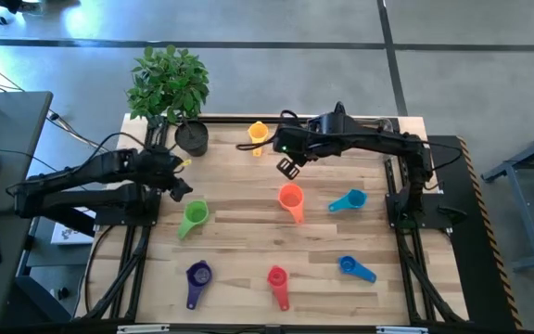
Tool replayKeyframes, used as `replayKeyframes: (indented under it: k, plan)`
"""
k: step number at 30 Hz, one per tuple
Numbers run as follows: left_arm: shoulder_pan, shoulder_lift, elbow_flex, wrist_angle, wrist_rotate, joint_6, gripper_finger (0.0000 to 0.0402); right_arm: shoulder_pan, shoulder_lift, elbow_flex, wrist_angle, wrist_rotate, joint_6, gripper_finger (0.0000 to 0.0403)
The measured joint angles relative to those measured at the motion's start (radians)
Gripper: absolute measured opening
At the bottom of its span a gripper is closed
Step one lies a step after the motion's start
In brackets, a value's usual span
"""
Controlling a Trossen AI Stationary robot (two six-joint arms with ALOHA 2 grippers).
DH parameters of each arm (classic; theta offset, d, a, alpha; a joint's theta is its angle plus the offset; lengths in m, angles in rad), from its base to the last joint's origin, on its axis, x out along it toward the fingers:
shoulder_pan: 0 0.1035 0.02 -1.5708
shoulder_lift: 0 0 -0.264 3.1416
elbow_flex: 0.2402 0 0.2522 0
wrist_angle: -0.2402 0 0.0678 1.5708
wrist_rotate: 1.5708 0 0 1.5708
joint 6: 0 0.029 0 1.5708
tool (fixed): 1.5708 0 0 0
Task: Nest measuring cups in basket
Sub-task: Stack the green measuring cup on the orange measuring cup
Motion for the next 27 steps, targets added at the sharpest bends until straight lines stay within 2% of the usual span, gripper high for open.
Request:
replayKeyframes:
  k: [6,11,19,27]
  plan:
    - [-0.006,0.109,0.0,0.004,0.003,0.0,0.017,-0.026,0.0,0.007,-0.014,-0.012,-0.045,0.0087]
    - [-0.06,0.184,0.0,0.004,0.002,0.0,0.017,-0.044,0.0,0.007,-0.032,-0.013,-0.045,0.0087]
    - [-0.152,0.297,0.0,0.004,-0.057,0.019,0.017,-0.053,0.0,0.007,-0.038,-0.013,-0.045,0.0087]
    - [-0.192,0.396,-0.001,0.012,-0.09,0.01,0.017,-0.053,0.0,0.007,-0.038,-0.012,-0.045,0.0087]
